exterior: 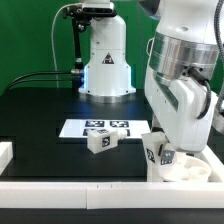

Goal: Assemble stool

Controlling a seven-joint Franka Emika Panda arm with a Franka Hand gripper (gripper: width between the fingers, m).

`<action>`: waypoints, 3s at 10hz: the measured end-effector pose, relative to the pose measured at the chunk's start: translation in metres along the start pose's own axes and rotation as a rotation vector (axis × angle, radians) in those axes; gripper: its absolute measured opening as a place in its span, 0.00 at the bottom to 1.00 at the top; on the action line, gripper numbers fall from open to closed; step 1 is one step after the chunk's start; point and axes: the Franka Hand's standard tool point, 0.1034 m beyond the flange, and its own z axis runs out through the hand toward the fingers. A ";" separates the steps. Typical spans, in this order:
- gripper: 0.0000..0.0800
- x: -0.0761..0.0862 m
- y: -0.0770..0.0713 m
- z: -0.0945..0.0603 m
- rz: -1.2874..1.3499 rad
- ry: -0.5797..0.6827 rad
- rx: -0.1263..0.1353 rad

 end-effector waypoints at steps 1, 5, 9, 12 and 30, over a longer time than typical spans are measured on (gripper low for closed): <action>0.76 0.000 0.000 0.000 -0.002 -0.001 0.001; 0.81 0.018 0.001 -0.038 -0.074 -0.061 0.062; 0.81 0.014 0.002 -0.035 -0.092 -0.060 0.058; 0.81 0.028 0.018 -0.039 -0.235 -0.064 0.125; 0.81 0.109 0.103 0.011 -0.818 -0.586 0.015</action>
Offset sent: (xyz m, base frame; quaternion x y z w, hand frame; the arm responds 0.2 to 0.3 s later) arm -0.0091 -0.0267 0.0531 0.0452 -0.0536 -0.0374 0.9968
